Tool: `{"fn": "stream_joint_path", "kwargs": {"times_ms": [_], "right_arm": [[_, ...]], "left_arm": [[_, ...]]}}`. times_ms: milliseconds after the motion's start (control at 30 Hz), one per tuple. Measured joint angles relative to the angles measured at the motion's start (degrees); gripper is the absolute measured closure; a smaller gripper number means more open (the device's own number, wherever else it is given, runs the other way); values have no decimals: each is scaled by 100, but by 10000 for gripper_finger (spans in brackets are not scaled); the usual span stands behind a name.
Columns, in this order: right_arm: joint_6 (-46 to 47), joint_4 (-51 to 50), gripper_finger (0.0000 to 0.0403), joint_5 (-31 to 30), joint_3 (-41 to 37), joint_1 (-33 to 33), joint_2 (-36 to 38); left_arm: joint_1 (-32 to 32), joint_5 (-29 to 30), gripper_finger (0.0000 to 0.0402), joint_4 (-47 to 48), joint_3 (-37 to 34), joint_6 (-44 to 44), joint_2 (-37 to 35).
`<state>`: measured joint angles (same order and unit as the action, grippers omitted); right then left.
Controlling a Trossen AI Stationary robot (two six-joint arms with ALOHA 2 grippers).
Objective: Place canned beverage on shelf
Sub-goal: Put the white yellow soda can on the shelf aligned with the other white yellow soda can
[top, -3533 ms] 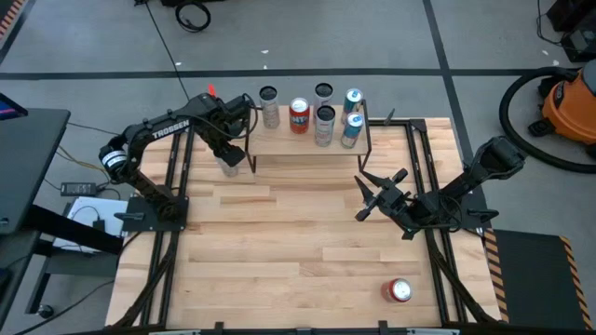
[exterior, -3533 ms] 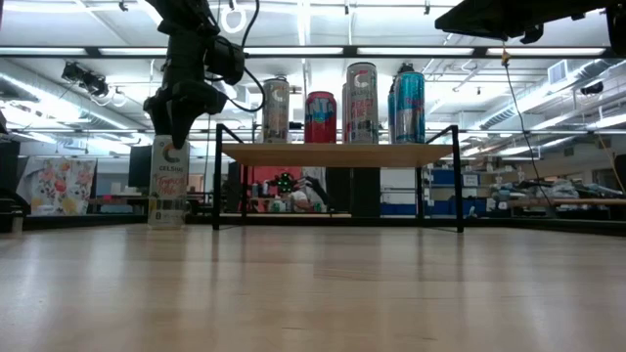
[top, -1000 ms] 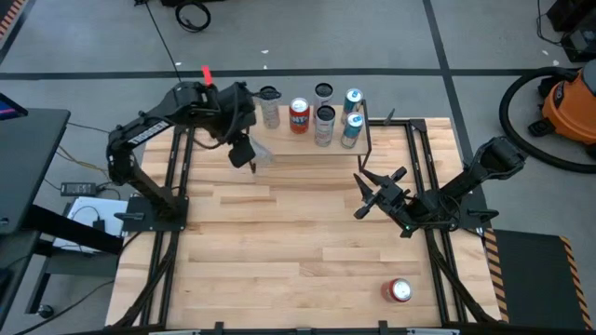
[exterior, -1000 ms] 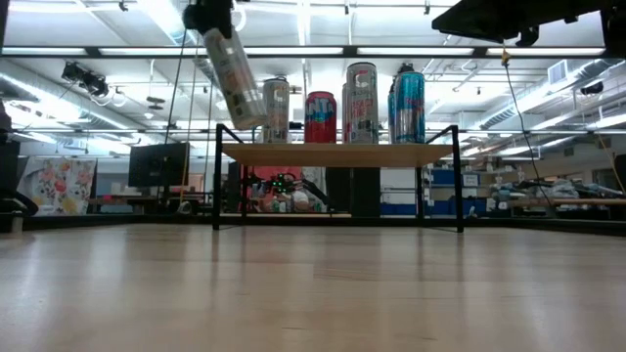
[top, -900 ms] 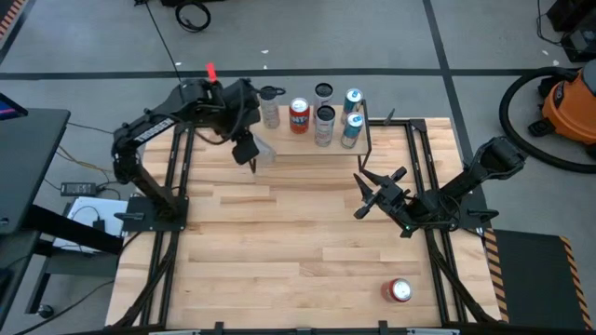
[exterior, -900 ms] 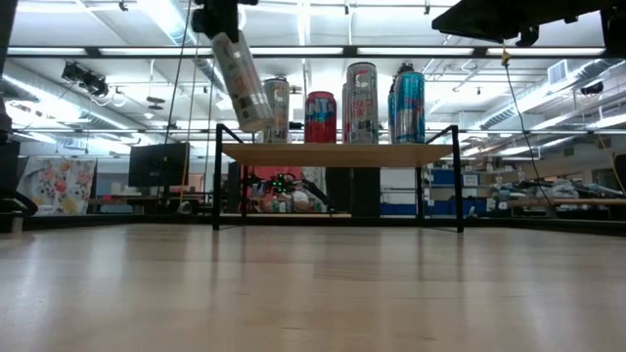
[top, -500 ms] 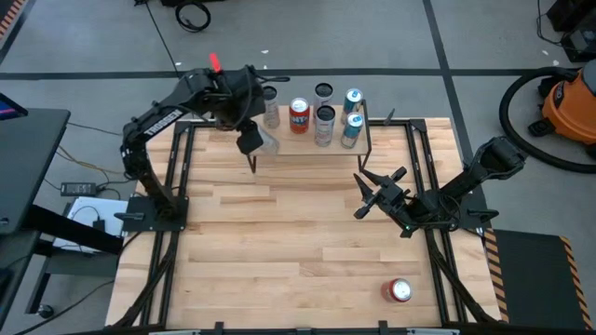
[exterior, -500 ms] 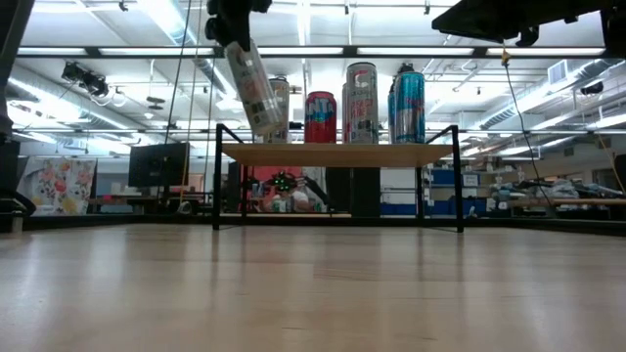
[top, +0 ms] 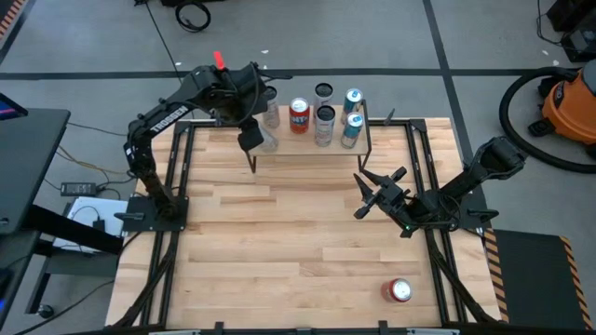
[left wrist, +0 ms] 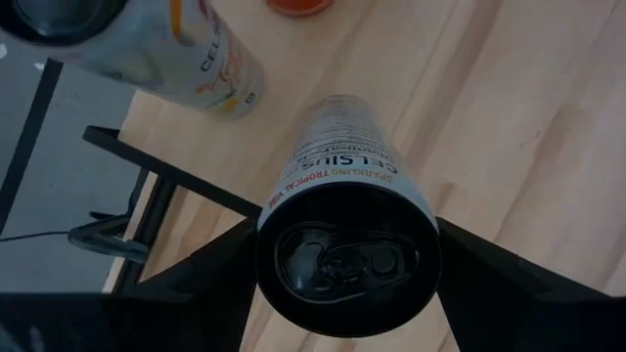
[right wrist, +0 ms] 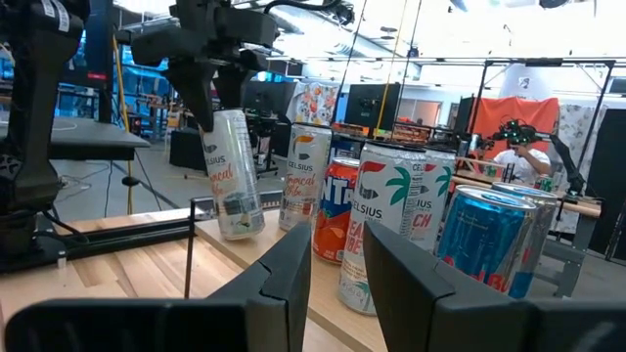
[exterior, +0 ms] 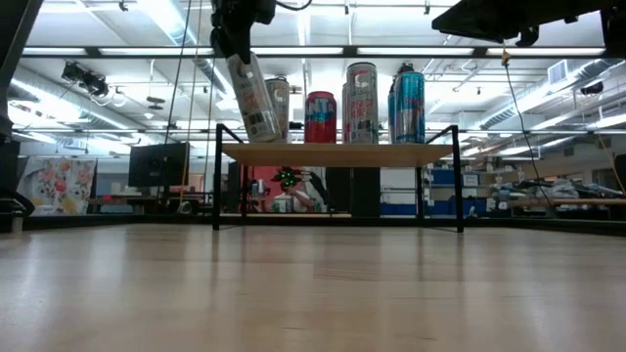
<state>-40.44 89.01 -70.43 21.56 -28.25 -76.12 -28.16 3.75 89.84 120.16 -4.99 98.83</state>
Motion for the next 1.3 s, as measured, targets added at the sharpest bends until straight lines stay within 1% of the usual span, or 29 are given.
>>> {"fn": "stream_joint_path", "kwargs": {"times_ms": [367,733,967,1300], "right_arm": [[0,2,297,0,0,0,0],[2,2,297,0,0,0,0],[2,2,297,1,0,-1,1],[41,2,297,26,0,0,0]], "left_arm": [[-61,4,126,-361,0,-73,33],[-92,4,125,-263,0,-38,31],[-94,16,124,-204,0,-181,31],[-92,275,124,-39,0,-356,24]]}}
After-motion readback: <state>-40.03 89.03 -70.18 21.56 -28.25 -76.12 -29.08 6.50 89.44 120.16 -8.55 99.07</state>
